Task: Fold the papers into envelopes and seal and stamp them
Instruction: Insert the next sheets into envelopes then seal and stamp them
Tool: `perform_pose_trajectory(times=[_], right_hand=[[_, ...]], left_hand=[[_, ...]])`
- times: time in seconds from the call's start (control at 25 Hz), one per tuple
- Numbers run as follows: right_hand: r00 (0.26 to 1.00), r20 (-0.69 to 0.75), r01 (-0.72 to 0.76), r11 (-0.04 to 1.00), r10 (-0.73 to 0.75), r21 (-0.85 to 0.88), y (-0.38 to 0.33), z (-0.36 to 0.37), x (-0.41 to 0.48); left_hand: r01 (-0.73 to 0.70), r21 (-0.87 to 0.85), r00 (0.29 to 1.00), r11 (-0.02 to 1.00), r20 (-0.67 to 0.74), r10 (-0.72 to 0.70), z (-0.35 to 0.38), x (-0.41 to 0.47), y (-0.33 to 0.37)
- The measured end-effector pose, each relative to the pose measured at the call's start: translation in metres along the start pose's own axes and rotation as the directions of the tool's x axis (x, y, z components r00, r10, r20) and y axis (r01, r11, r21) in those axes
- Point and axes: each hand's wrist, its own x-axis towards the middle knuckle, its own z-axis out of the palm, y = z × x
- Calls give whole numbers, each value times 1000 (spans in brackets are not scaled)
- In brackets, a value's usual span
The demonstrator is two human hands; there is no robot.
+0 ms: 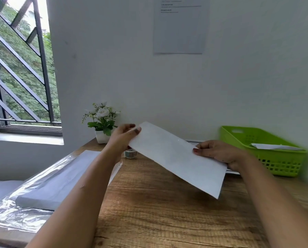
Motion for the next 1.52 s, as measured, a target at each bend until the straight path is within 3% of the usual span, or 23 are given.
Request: perform_pose_trajectory(times=[0.08,0.28,0.52,0.68,0.8,0.96,1.08,1.28,1.52], right_hand=[[1000,-1,-12,1000,12,-13,1,0,0],[999,-32,-31,998,29,-56,5,-3,1],[988,134,-40,969,74,-242,5,5,-3],[994,100,-7,939,44,-345,7,11,1],[998,62,32,920,-8,-391,7,9,3],[974,150,-108,931,169,-349,10,-5,1],[974,151,-98,912,171,-399,16,-6,6],[991,111,-22,901,77,-433,18,3,13],[998,49,-5,882,32,-471,20,8,17]], left_hand=[[113,113,990,987,76,-121,-5,-2,1],[246,221,960,944,79,-268,-24,3,-5],[398,401,866,826,134,-482,-30,4,-8],[323,642,820,695,176,-544,-37,4,-9],[294,725,793,624,180,-582,-45,5,-10],[310,718,769,624,197,-608,-45,-2,-5],[270,788,753,553,185,-631,-43,-4,-2],[34,940,860,339,146,-490,-25,-1,-6],[-177,967,903,186,234,-361,-3,-3,-14]])
